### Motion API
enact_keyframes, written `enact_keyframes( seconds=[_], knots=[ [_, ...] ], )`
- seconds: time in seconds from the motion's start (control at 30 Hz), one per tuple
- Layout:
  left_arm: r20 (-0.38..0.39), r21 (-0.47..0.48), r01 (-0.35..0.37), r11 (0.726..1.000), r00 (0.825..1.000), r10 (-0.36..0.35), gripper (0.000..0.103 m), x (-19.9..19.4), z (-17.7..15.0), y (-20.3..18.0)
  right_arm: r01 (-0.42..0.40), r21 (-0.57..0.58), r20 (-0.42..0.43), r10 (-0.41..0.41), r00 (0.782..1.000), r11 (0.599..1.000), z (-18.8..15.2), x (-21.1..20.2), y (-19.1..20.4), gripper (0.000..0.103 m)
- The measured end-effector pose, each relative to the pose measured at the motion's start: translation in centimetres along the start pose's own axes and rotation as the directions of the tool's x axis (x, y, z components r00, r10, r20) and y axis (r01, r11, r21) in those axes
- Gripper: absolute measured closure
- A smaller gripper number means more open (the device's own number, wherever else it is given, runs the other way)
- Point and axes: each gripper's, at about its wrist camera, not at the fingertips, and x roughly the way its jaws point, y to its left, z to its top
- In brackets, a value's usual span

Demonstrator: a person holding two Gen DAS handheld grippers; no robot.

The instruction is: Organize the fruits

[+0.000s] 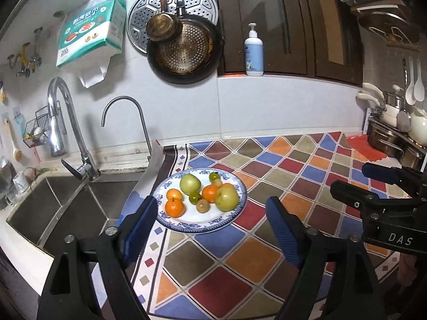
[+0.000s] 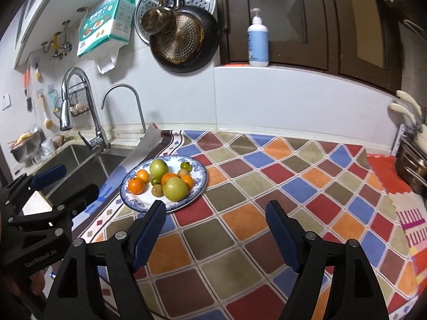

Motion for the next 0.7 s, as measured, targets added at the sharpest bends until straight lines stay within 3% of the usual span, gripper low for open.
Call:
enact_keyframes(
  seconds=[0.43, 0.7],
  knots=[
    [0.031, -0.003, -0.01, 1.0, 0.999, 0.01, 0.002, -3.0, -0.6, -1.9, 0.041, 0.01, 0.03, -0.042, 0.999, 0.999, -1.6, -4.0, -1.6, 0.021],
    [0.034, -0.008, -0.007, 1.0, 0.999, 0.007, 0.0, -3.6, -0.8, -2.5, 0.047, 0.015, 0.043, -0.048, 0.998, 0.999, -2.0, -5.1, -2.0, 0.021]
  ],
)
